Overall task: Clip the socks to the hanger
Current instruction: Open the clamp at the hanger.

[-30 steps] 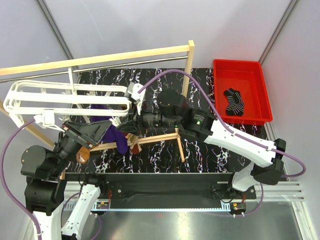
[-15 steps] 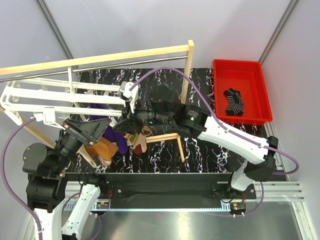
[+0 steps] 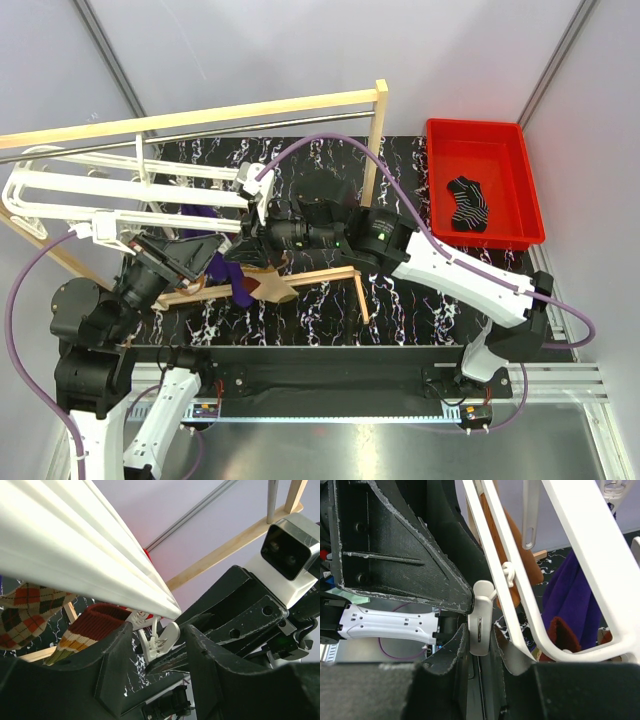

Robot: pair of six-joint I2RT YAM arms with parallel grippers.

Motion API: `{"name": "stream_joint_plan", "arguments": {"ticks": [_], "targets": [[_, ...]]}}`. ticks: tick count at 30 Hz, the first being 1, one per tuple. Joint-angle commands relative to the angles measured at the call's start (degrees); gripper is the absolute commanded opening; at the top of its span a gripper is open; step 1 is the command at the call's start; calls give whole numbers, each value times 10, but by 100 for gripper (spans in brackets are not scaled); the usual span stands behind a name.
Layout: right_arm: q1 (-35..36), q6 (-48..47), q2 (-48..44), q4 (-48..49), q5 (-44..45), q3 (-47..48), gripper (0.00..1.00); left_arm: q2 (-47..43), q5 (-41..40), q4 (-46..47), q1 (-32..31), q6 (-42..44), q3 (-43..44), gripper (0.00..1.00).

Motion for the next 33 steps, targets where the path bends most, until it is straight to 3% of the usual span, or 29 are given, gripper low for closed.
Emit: {"name": "stream_joint_plan", "arguments": {"ticks": [1,5,14,22,25,28,32,33], "targets": [[4,4,8,-3,-24,23,0,18,-2,9,-1,7,1,49],[3,5,11,-3,-24,25,0,22,3,15,-1,7,0,45],[4,4,11,-1,-18,28,0,22,9,15,-1,8,-9,49],[3,5,9,1,-16,28,1,19,10,16,-1,9,-10,33],[4,5,6,4,-16,24,10,17,9,21,-1,7,-10,25],[3,6,4,5,-12,17,30,17,10,24,-1,6,-11,16],[4,5,-5,14,-6,2,42,14,11,23,-1,6,-14,0],[3,3,-6,16,-3,1,46,12,11,24,-1,4,-16,0]]}}
